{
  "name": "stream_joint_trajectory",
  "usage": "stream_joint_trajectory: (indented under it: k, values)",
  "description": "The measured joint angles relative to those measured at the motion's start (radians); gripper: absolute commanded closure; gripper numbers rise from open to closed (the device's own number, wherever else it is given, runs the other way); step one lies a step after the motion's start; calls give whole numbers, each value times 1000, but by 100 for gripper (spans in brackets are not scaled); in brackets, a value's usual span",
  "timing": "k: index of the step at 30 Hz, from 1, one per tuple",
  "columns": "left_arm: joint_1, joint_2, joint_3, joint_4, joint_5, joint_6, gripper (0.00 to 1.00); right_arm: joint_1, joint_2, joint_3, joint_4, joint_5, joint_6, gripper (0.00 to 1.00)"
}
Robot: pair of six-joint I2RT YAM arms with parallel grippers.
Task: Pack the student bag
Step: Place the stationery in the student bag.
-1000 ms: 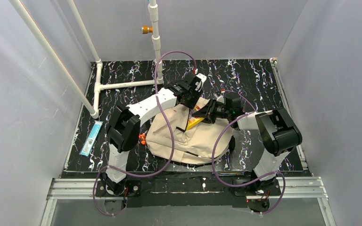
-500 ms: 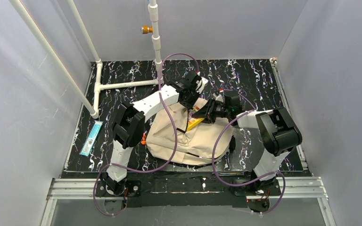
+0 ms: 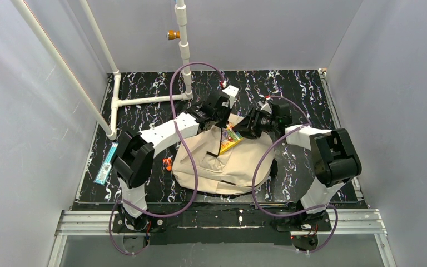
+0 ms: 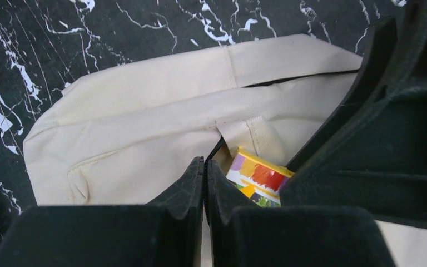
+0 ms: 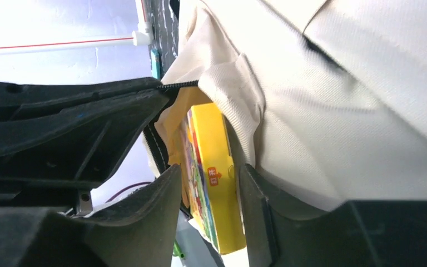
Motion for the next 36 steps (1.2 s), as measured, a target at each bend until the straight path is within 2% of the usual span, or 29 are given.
stream_joint_trajectory:
  k: [7, 12, 14, 18, 22, 24, 27, 29, 32, 34, 36]
  values:
    - [-1, -13, -29, 77, -2, -23, 100, 4, 44, 55, 0, -5, -11, 86]
    - [-2, -11, -23, 79, 8, -36, 100, 31, 63, 67, 9, 2, -8, 89]
    - [-2, -11, -23, 79, 13, -43, 100, 45, 93, 89, 35, 11, 11, 84]
    - [-2, -11, -23, 82, 14, -53, 100, 71, 153, 137, 105, 35, 65, 58]
    - [4, -11, -23, 89, -2, -56, 100, 64, 153, 166, 39, 47, 42, 41]
    - [6, -11, -23, 88, -3, -58, 100, 50, 133, 169, -19, 48, 10, 36]
    - [4, -11, -23, 88, -6, -58, 100, 6, 62, 169, -119, 64, -48, 37]
    - [4, -11, -23, 88, -7, -57, 100, -22, -2, 169, -184, 80, -93, 40]
    - [4, -11, -22, 88, -7, -56, 100, -36, -74, 156, -220, 88, -135, 65]
    - [4, -11, -19, 85, -6, -56, 100, -23, -103, 129, -223, 87, -148, 77]
    - [4, -10, -17, 82, -5, -56, 100, -1, -113, 89, -216, 88, -142, 83]
